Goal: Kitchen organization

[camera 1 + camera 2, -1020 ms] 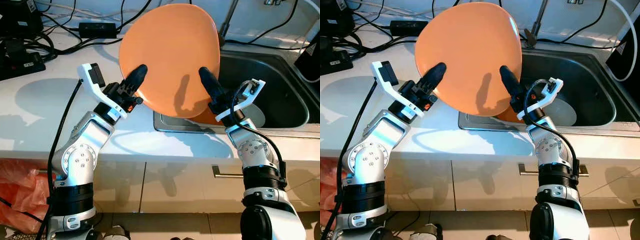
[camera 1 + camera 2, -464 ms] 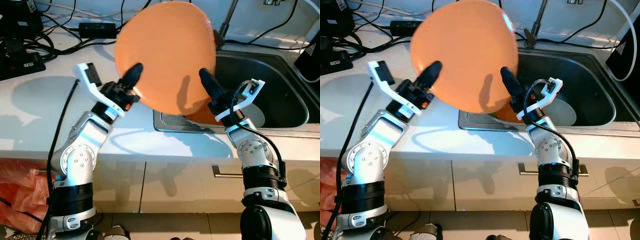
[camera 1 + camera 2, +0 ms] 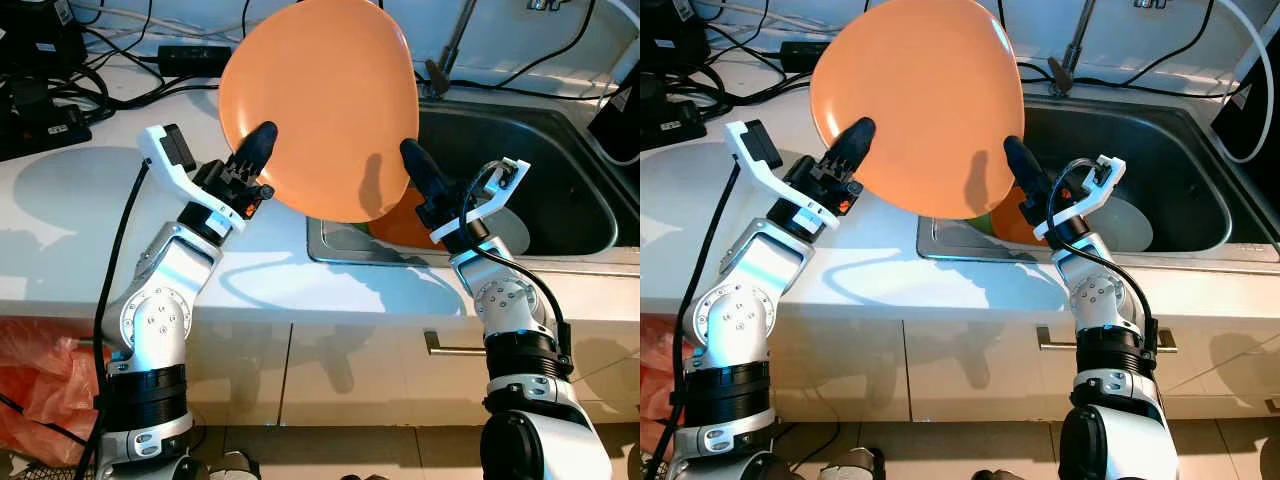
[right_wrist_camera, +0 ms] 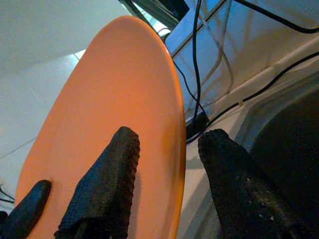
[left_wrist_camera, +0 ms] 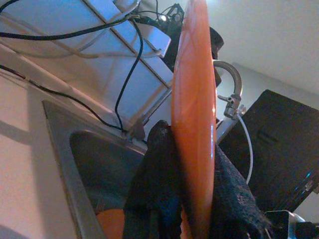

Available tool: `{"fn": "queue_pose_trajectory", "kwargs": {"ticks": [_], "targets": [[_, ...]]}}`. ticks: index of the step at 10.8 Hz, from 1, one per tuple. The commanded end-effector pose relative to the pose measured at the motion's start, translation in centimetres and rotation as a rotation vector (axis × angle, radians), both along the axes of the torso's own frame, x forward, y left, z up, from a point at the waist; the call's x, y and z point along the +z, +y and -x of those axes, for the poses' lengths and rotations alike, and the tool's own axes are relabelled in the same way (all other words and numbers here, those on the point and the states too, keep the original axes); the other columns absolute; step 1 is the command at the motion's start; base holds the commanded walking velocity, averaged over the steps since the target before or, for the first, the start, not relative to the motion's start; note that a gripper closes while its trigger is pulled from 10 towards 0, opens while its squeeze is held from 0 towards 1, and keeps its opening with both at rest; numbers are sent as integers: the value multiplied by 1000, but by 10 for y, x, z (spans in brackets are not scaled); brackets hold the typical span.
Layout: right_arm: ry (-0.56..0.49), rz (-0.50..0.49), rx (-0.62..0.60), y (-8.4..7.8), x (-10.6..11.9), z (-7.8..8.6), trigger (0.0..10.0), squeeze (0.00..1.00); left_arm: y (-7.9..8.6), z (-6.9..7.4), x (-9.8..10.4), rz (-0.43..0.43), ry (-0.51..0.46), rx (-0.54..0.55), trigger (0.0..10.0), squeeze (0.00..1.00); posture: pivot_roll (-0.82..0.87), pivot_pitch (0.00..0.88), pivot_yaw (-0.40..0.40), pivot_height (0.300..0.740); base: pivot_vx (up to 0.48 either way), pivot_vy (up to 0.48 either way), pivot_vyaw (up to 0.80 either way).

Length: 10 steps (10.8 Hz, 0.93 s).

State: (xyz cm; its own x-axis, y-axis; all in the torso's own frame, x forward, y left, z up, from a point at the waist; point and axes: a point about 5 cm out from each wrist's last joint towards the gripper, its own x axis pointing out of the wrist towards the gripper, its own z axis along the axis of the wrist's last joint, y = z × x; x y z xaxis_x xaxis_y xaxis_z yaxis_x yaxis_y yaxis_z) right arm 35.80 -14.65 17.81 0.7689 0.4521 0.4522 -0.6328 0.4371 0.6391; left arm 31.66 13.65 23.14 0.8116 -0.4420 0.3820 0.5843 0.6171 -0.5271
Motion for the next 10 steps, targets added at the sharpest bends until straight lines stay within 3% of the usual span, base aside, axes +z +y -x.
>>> {"fn": "queue_pose_trajectory", "kwargs": {"ticks": [1, 5, 6, 8, 9, 10], "targets": [[8, 3, -18, -5, -5, 2, 0, 0, -8, 0, 12, 6, -53, -39, 10000, 0, 98, 93, -94, 740, 0, 0, 0], [7, 4, -15, -3, -4, 1, 392, 0, -15, 3, 9, 1, -43, -88, 10000, 0, 100, 93, -96, 740, 0, 0, 0], [10, 12, -18, -3, -5, 1, 10000, 0, -17, 3, 8, 2, -41, -97, 10000, 0, 98, 93, -95, 740, 0, 0, 0], [20, 19, -25, -3, -7, 1, 10000, 0, -21, 5, 8, 4, -42, -118, 10000, 0, 99, 93, -96, 740, 0, 0, 0], [12, 9, -19, -3, -5, 1, 0, 0, -21, 5, 7, 1, -41, -120, 10000, 0, 99, 94, -96, 740, 0, 0, 0], [9, 9, -18, -3, -5, 1, 0, 0, -20, 5, 7, 1, -41, -118, 10000, 0, 99, 93, -96, 740, 0, 0, 0]]}}
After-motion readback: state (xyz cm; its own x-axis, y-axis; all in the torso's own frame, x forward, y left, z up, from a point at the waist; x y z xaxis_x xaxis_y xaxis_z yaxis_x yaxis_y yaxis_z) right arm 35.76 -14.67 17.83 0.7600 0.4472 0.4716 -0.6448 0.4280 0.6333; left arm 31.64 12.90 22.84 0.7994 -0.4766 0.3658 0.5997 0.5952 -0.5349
